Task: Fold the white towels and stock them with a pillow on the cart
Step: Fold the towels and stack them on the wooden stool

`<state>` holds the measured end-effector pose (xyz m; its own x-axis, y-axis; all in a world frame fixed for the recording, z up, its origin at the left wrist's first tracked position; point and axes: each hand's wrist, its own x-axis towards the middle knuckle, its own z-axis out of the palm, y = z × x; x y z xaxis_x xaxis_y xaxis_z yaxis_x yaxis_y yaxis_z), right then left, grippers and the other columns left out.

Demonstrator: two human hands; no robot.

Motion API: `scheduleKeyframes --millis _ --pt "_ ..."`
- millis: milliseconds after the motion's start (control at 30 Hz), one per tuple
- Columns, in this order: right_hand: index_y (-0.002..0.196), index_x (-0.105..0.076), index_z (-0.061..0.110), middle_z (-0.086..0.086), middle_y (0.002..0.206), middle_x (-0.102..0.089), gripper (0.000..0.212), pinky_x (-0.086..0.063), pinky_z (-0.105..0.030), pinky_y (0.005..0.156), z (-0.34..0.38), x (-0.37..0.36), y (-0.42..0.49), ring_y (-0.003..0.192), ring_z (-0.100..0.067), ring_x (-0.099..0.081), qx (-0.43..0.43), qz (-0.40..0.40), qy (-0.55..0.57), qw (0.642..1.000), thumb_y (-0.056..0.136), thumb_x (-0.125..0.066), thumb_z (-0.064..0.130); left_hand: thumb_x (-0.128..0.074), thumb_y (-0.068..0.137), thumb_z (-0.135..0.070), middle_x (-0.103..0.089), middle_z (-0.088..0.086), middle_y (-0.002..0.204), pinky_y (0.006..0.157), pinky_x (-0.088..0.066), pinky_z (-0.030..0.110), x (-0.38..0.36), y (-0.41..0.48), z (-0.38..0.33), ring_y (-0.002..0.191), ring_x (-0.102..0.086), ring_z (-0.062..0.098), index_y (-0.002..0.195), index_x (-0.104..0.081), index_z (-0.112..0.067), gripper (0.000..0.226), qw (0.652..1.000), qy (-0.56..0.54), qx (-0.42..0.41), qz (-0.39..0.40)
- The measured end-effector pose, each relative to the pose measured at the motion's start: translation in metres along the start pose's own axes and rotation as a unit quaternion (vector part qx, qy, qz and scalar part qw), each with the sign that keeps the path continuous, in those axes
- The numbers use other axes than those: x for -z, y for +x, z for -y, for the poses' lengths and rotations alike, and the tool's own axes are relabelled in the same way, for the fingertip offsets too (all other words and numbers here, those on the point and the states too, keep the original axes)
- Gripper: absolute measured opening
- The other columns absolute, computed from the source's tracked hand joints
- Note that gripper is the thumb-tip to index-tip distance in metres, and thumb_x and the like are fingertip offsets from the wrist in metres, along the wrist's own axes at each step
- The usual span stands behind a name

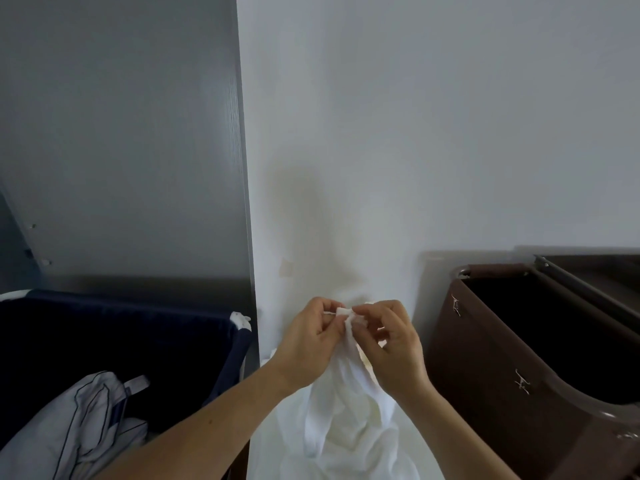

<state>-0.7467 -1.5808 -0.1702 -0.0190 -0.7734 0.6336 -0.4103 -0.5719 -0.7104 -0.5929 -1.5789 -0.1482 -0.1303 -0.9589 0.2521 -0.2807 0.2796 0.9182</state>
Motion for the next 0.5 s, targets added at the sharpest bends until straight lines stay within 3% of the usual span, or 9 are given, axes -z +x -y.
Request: scheduleKeyframes --millis 133,233,433,500 --pt "0.091 -0.068 0.041 0.019 0.098 -0.056 0.009 -0.043 -0.010 0.072 -0.001 0.001 0.001 0.087 -0.009 -0.060 0.040 0.001 -0.016 0.999 0.084 -0.067 0.034 -0.047 0.102 -0.036 -0.064 -0.014 0.104 0.081 -0.053 0.015 0.004 -0.004 0.002 0.094 -0.064 0.002 0.116 -0.050 -0.027 0.017 0.999 0.038 -0.001 0.014" --pt "0.089 -0.064 0.038 0.022 0.093 -0.059 0.004 -0.040 -0.008 0.075 -0.001 -0.002 0.002 0.090 -0.003 -0.056 0.075 -0.026 -0.057 0.995 0.086 -0.062 0.036 -0.046 0.102 -0.035 -0.065 -0.016 0.097 0.080 -0.054 0.016 0.004 -0.008 0.002 0.091 -0.062 -0.005 0.115 -0.049 -0.026 0.016 0.998 0.054 -0.024 -0.009" --pt "0.088 -0.055 0.049 0.022 0.100 -0.061 0.039 -0.043 -0.010 0.073 -0.002 -0.001 0.003 0.088 -0.007 -0.059 0.052 0.049 -0.057 0.996 0.083 -0.075 0.015 -0.044 0.102 -0.038 -0.067 -0.014 0.097 0.080 -0.056 0.020 0.010 -0.017 0.001 0.091 -0.064 -0.002 0.116 -0.047 -0.030 0.016 0.995 0.081 -0.057 -0.001" --pt "0.087 -0.058 0.047 0.020 0.095 -0.062 0.039 -0.043 -0.010 0.073 -0.004 0.000 0.002 0.087 -0.007 -0.058 0.055 0.042 -0.072 0.995 0.082 -0.078 0.014 -0.043 0.102 -0.038 -0.068 -0.012 0.098 0.079 -0.056 0.021 0.010 -0.017 0.003 0.090 -0.065 0.001 0.116 -0.048 -0.030 0.017 0.994 0.088 -0.062 -0.001"
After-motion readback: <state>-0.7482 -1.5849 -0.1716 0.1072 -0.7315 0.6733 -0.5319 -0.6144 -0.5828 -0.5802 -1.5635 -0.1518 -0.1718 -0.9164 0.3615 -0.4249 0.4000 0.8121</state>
